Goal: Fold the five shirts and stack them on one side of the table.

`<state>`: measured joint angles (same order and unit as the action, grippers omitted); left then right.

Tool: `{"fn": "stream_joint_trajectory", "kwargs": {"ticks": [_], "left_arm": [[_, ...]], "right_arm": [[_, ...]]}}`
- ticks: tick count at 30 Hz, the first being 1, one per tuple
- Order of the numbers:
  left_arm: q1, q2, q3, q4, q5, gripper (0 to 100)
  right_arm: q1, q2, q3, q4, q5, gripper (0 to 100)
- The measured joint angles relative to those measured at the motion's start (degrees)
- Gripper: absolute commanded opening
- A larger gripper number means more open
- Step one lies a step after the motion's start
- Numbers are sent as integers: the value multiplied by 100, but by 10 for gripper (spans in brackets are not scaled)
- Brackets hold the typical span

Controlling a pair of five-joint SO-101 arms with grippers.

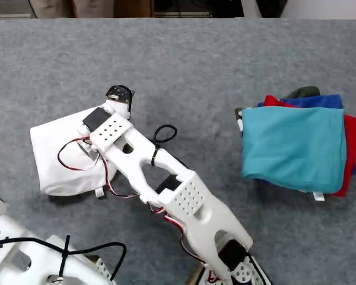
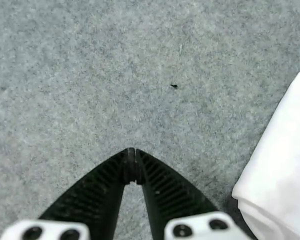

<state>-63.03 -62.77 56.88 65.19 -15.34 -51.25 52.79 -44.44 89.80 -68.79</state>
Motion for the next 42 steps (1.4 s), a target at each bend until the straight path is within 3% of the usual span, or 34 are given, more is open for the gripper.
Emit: {"fn": "stream_joint_trajectory", "kwargs": {"ticks": [6,12,18,33,42], "left_arm": [[0,0,0,0,0,19],[0,0,0,18,-123,19],[0,0,0,18,-123,19],[316,0,0,18,-123,19],[712,0,0,18,-132,19]], "right_arm": [[211,0,-1081,905,536,3],[1196,-44,-2541,1134,1459,3],[2251,-1011,-2716,1160,2145,3],[5099,-4404,-123,1169,2945,3],[7095,-5521,1916,1169,3982,4]]}}
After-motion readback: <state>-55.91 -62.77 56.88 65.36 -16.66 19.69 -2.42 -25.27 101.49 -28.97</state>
